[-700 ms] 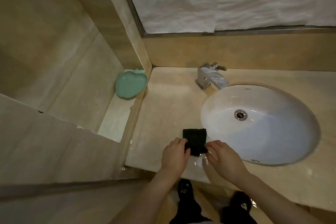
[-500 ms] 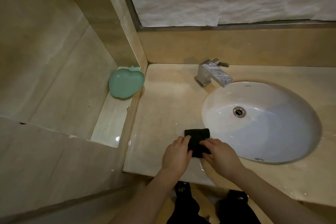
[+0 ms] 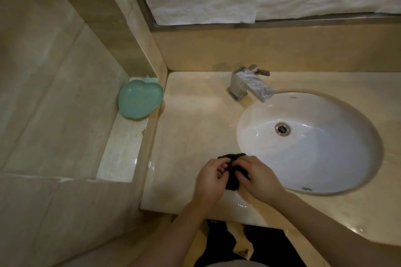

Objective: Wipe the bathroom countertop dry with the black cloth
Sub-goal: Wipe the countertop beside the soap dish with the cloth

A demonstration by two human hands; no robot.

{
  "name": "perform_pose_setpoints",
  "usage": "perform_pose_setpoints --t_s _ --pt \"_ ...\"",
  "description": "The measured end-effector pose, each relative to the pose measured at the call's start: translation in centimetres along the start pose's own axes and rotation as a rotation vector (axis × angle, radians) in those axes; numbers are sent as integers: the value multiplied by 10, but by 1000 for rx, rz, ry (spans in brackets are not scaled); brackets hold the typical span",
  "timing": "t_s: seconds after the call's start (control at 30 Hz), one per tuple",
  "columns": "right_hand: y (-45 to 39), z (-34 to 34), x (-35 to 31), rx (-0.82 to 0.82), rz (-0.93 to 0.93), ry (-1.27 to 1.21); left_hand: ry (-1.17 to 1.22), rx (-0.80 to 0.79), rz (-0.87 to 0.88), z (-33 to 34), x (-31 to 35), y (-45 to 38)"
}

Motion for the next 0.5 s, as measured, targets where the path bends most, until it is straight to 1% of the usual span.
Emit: perform_pose_setpoints --t_s 0.07,0.13,0.2,0.3,0.37,0.43,0.47,0.5 --pt "4 -8 -4 -78 -14 -164 219 9 -39 -4 10 -1" --pt "6 -11 -7 -95 -25 -187 371 2 -76 -8 21 -4" --pt "3 -16 -6 -26 13 -215 438 -23 -79 -12 32 -7" --pt "-4 -33 -6 73 62 -325 500 -54 -40 -19 43 -9" --pt "-6 -50 -11 76 51 -358 444 -50 24 -26 44 -11" --pt "-7 -69 -22 8 2 -431 217 -34 117 -33 44 -14" --pt "-8 -79 -29 -39 -27 -490 147 -55 157 -36 46 -16" --pt "-10 -88 -36 -78 -47 -548 147 -93 159 -38 49 -18"
Point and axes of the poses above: each hand's wrist, its own y-axis away from the middle knuckle, its own z-axis out of the palm, x = y × z, the point moved 2 cm from there along -y, towards the middle knuckle, and after that the axes turned 9 degrees about -x, right-handed, at the moved point
